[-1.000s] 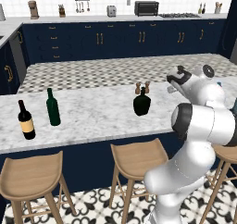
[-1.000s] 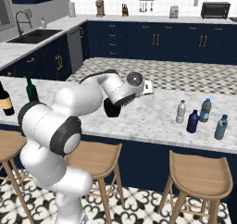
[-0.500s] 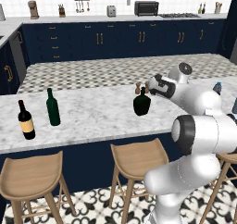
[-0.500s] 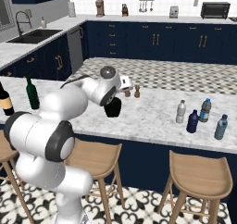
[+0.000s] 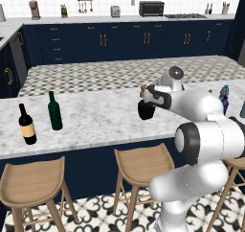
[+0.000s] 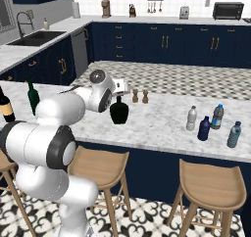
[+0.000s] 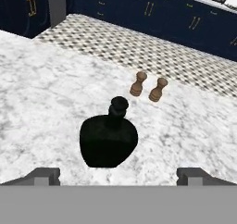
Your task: Move the plastic bottles in the middle to the plastics group, and the glass bottles in the middle to the glass group.
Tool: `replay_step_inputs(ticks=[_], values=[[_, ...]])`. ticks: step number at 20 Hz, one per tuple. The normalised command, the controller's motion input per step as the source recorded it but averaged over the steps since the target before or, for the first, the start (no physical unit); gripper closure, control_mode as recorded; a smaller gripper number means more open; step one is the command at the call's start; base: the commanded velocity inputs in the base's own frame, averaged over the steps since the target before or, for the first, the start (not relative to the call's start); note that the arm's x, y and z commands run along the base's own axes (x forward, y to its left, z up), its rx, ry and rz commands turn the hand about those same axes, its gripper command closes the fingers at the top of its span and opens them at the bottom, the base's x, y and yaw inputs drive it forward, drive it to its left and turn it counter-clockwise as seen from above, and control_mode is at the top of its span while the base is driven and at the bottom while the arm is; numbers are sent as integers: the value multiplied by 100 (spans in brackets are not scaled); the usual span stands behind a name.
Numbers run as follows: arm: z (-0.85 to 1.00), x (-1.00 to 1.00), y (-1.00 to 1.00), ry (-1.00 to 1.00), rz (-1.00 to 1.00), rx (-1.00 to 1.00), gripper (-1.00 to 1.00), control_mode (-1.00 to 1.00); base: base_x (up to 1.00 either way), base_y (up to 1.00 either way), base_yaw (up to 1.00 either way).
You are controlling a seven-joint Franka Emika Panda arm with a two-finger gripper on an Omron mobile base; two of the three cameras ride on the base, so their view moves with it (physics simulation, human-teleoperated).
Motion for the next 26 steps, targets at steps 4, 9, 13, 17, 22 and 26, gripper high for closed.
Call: replay_step_inputs(ticks=[4,9,13,17,22,26], values=[[0,13,-1,10,-9,9,-100,-100,0,0,0],[0,9,-2,14,0,15,-100,-100,0,0,0],[-11,21,0,11,0,2,-100,-100,0,0,0],[-2,33,0,11,0,0,-100,-100,0,0,0],[-15,36,0,4,0,0,-100,-100,0,0,0],[-28,26,0,0,0,0,-100,-100,0,0,0]])
